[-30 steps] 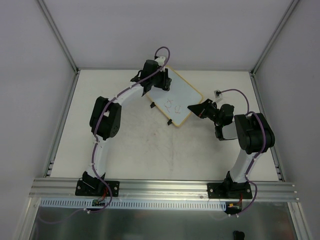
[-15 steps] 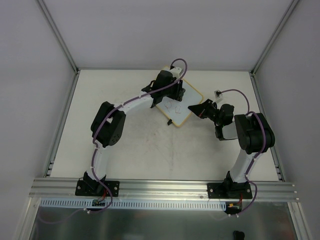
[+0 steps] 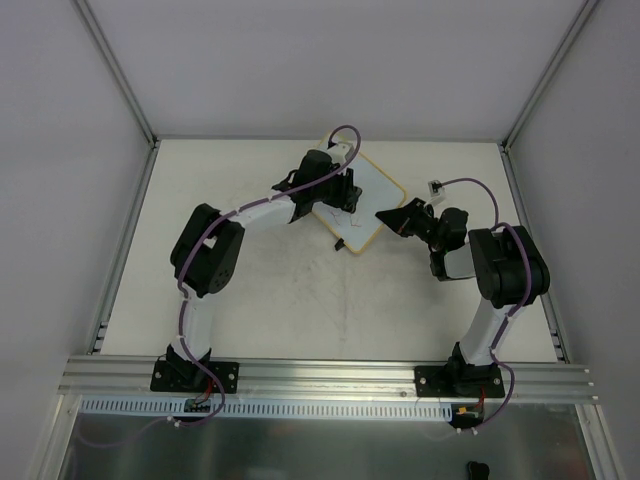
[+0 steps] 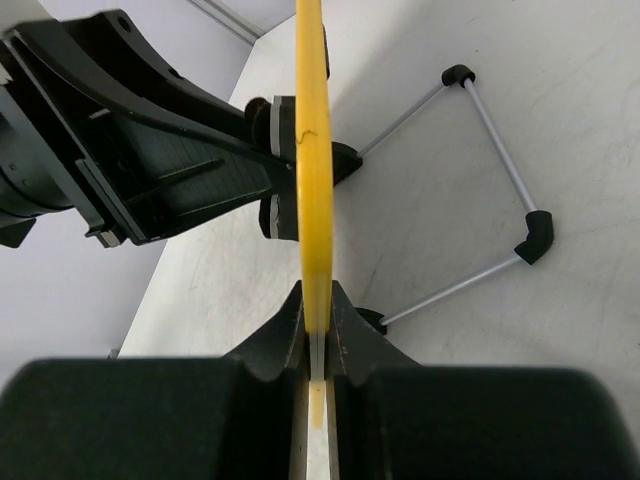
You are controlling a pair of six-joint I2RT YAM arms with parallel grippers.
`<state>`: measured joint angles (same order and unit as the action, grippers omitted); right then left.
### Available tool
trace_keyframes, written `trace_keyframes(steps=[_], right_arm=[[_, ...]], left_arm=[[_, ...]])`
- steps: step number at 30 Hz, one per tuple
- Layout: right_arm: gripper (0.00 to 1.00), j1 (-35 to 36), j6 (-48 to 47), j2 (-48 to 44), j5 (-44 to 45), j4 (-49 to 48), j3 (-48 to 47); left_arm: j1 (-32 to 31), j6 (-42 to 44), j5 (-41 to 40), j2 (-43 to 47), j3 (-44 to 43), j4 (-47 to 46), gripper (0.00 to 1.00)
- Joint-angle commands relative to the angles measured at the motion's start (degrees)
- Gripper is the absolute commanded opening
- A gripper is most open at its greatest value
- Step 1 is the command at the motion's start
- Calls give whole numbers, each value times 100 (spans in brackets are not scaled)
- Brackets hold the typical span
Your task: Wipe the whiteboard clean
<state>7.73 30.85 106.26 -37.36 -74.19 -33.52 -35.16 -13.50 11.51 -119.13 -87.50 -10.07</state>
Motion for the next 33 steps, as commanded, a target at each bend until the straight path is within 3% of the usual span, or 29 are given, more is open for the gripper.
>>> trace_keyframes(steps=[1,7,15,21,33], right_arm=[[0,133,-281,-44,-289,-1352,-85],[0,124,-281,-61,-289,-1352,-76],[0,124,-281,-53,-289,-1352,-67],[0,124,-281,-53,-280,-1352,-67],[0,124,-281,-35,-306,-1352,-76]], left_arm=[[254,5,-52,118,487,524,0],[773,-136,71,417,1050,-39,0],[1099,-276,238,259,929,-75,0],[985,-347,405,136,840,-153,0],[466,-92,177,171,1183,-1313,0]])
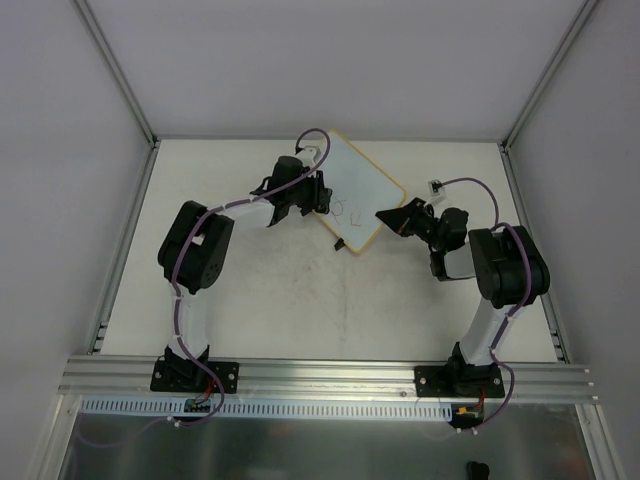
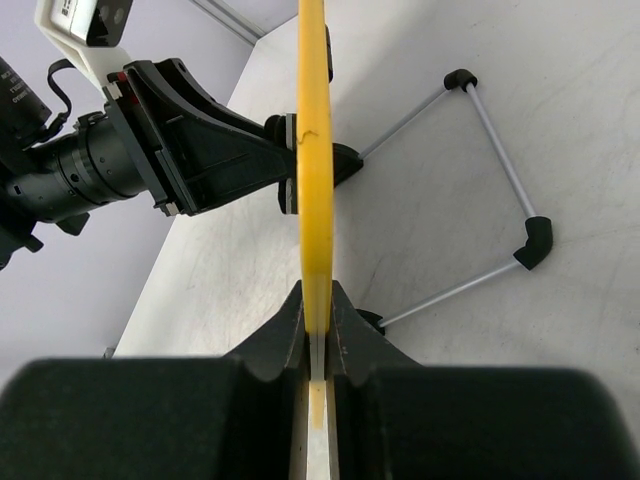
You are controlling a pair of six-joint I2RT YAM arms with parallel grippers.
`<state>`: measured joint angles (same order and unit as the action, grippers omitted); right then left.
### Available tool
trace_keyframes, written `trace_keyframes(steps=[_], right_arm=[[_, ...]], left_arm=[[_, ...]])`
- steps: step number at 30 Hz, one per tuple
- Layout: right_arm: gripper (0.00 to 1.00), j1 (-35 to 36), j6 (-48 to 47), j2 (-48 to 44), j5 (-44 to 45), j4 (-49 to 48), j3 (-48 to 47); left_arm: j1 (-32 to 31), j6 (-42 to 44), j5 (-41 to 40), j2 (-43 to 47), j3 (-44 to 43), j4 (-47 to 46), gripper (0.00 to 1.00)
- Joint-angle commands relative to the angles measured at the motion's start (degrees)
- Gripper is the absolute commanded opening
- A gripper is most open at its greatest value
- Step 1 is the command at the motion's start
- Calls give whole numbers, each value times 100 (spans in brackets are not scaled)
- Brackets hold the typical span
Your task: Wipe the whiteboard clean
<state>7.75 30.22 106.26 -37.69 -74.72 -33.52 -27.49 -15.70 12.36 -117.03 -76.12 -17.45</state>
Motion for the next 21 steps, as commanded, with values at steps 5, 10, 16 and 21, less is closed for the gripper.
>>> trace_keyframes(steps=[5,10,16,21], right_arm=[[0,122,-200,-26,-274,-1300,-94],[0,122,-200,-26,-283,-1300,-94],[0,130,-192,-35,-291,-1300,-93],[0,122,-192,-35,-283,-1300,-94]], left_arm=[[-521,50,161,-39,44,-628,0],[-828,-108,161,-153,36,-601,0],[-1171,-302,302,-329,-17,-593,0],[-1435,-258,258,-250,70,-601,0]])
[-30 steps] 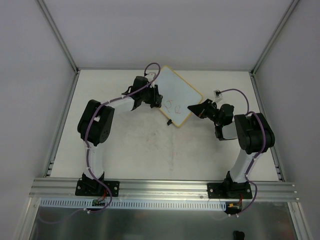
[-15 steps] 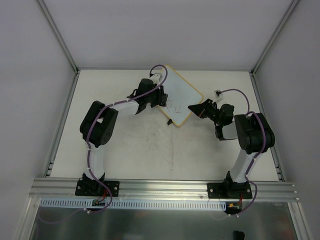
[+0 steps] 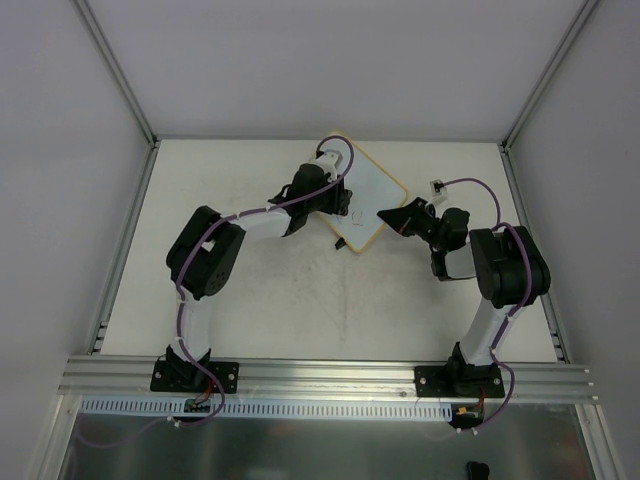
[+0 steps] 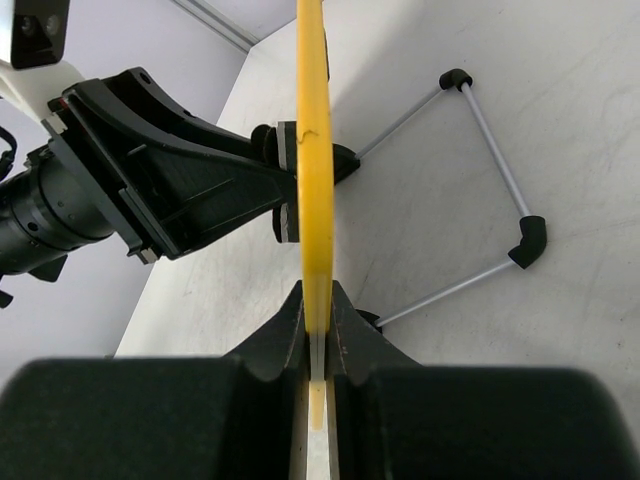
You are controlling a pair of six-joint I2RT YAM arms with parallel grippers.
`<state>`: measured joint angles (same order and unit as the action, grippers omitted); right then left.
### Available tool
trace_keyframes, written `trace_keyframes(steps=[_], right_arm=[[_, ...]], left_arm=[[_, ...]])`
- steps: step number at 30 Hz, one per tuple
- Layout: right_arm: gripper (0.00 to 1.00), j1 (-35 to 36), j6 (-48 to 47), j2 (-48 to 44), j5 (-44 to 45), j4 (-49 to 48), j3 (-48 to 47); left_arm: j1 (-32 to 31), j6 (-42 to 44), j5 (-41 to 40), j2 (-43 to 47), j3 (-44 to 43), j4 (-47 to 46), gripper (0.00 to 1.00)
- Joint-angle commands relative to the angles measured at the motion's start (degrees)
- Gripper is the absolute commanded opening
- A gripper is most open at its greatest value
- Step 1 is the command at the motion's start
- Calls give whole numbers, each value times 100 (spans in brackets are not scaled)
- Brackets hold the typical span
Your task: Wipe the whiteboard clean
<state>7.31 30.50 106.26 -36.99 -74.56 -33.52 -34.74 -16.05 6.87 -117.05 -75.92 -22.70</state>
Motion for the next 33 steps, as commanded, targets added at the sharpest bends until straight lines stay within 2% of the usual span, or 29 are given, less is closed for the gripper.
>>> trace_keyframes(steps=[1,17,24,33], right_arm=[[0,165,-220,-35,-361,-1315,-102],[0,174,-229,-35,-344,-1315,-111],[0,165,-220,-44,-352,-1315,-111],[0,165,-211,-35,-352,-1324,-102]], left_arm=[[-805,-214,772,-204,112,-94,0],[-1571,-170,16,42,868,-744,0],[-1132,-187,95,51,754,-543,0],[-218,-258,192,359,1000,-587,0]])
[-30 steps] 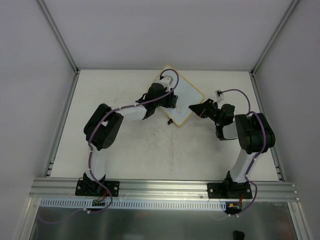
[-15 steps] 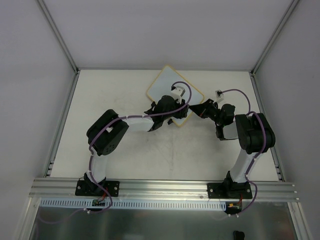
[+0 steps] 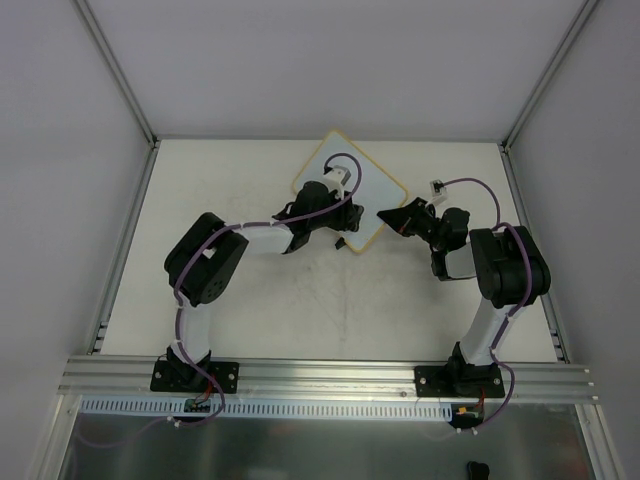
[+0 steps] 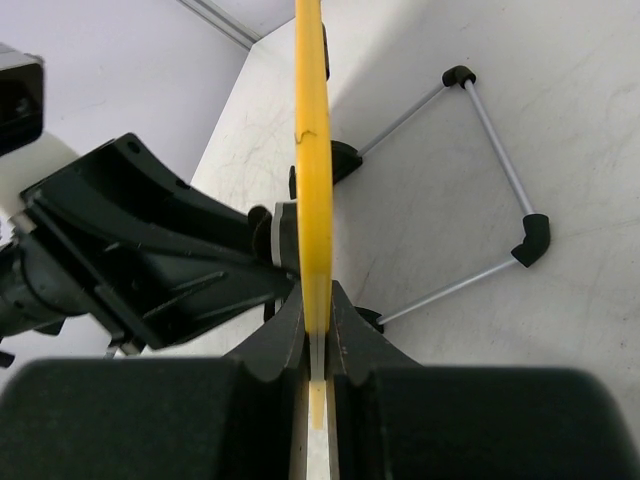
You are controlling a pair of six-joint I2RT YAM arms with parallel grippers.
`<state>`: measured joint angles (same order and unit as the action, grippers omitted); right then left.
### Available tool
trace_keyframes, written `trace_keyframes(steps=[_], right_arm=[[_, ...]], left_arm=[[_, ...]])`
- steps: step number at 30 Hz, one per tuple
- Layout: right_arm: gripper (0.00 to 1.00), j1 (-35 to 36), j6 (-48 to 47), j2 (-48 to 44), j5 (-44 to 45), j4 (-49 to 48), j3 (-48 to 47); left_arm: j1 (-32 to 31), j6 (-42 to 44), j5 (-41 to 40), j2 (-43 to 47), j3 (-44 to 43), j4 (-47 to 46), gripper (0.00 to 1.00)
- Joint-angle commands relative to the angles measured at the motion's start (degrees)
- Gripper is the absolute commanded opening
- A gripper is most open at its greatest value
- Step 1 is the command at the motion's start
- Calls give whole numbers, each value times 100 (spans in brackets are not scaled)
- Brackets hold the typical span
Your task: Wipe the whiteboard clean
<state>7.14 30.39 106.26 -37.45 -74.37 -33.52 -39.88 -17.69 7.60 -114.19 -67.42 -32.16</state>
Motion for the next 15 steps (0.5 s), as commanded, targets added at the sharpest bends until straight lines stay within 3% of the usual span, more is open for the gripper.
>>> trace_keyframes(steps=[1,11,15], right_arm=[[0,183,-200,-35,-307,-1343,-102],[0,183,-192,-17,-315,-1343,-120],[0,183,-183,-9,-306,-1343,-120]], left_arm=[[340,-129,111,116,176,360,0],[1210,-736,550,37,-96,720,0],[1246,-700,471,20,-122,738,0]])
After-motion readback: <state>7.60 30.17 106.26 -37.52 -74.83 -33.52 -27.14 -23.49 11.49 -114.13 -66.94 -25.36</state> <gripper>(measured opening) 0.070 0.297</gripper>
